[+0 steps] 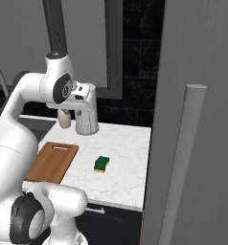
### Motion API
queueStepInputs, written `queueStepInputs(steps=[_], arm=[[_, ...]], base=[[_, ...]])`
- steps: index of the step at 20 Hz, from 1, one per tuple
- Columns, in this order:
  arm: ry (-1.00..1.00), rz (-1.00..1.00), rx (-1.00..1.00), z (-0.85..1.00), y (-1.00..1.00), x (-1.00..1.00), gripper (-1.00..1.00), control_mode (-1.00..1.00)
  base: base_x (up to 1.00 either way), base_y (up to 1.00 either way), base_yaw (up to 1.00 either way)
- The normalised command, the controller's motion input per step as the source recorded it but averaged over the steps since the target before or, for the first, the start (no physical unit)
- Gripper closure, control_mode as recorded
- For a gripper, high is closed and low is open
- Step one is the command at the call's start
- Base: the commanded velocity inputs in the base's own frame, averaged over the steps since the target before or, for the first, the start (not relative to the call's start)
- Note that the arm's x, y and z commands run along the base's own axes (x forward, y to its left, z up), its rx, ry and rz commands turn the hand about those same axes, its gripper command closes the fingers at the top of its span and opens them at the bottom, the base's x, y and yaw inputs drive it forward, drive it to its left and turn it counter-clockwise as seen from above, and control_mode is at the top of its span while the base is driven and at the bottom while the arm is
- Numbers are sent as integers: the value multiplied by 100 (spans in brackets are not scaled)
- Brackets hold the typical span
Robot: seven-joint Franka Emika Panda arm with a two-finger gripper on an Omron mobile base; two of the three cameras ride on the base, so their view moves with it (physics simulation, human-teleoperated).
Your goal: Pick up the sponge from the counter and clean the cutting board by briefly scrubbing or pressing down on the cutting board. Once finished, release the sponge.
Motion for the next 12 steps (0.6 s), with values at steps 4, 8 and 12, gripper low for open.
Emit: queueStepInputs(steps=[4,8,12], arm=[[0,0,0,-11,-5,0,-100,-100],[0,0,0,-32,-16,0,-100,-100],[0,0,0,-31,-26,0,-100,-100]], base=[[0,0,0],[0,0,0],[0,0,0]])
